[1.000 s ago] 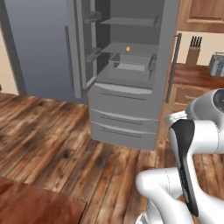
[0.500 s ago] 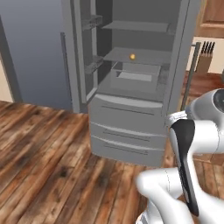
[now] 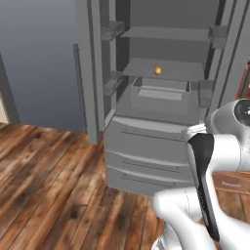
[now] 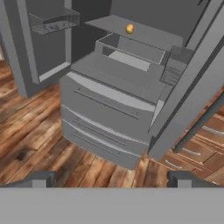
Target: Retrieve the peach and mango from the fridge and place them into the bowl on the dining table.
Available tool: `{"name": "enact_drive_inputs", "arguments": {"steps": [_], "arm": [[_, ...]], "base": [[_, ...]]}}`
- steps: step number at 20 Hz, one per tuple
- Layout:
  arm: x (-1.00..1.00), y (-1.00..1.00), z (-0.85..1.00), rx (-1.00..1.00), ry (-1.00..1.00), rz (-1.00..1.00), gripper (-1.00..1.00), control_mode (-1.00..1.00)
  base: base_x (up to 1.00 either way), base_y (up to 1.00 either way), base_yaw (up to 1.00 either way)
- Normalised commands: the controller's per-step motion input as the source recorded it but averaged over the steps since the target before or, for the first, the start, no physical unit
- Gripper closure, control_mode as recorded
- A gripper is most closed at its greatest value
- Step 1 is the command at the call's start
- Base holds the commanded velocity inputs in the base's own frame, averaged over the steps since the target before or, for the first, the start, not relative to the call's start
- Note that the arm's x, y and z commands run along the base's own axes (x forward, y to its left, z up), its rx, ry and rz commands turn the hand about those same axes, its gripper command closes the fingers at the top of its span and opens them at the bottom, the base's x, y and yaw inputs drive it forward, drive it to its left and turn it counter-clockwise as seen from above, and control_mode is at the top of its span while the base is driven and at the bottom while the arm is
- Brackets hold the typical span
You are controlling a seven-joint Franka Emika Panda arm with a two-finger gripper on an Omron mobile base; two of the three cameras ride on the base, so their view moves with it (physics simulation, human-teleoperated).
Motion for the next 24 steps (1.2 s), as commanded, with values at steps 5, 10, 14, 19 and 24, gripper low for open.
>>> {"name": "enact_drive_inputs", "arguments": {"steps": [5,10,14,19,24], "arm": [[0.00,0.00,0.00,0.00,0.00,0.00,-1.00,1.00],[0.00,0.00,0.00,0.00,0.00,0.00,-1.00,1.00],[0.00,0.00,0.00,0.00,0.00,0.00,-1.00,1.00],[0.00,0.00,0.00,0.00,0.00,0.00,-1.00,1.00],[0.00,0.00,0.00,0.00,0.00,0.00,-1.00,1.00]], "base": [[0.56,0.00,-0.18],[0.72,0.13,-0.20],[0.81,0.29,-0.19],[0.81,0.36,-0.20],[0.66,0.17,-0.19]]}}
